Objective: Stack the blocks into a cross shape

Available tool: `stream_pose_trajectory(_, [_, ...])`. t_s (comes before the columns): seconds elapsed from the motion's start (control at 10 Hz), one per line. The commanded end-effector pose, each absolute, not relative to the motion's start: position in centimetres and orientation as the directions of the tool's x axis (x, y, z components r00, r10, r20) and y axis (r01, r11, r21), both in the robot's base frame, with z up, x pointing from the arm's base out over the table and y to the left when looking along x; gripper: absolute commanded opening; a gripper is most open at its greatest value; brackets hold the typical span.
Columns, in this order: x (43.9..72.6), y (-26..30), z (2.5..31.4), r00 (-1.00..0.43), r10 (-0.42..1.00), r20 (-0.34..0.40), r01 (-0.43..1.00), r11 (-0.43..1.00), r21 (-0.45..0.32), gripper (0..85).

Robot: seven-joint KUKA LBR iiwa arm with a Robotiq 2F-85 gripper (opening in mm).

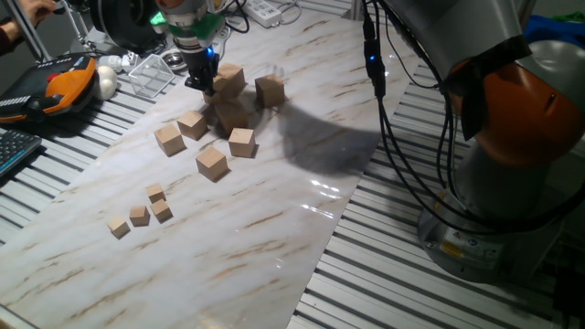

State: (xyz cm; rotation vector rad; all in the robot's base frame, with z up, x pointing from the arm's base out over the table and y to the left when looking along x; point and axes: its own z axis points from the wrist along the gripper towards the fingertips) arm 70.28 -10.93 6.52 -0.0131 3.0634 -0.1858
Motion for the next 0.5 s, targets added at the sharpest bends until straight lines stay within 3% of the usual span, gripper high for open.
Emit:
stream_pose_trajectory(0.0, [70.28, -10.94, 6.51, -0.997, -0.012, -0.072, -0.003, 0.992, -0.122, 0.0])
stream_pose_trajectory(0.4, [70.29, -10.63, 6.43, -0.997, 0.017, -0.075, 0.024, 0.995, -0.101, 0.0])
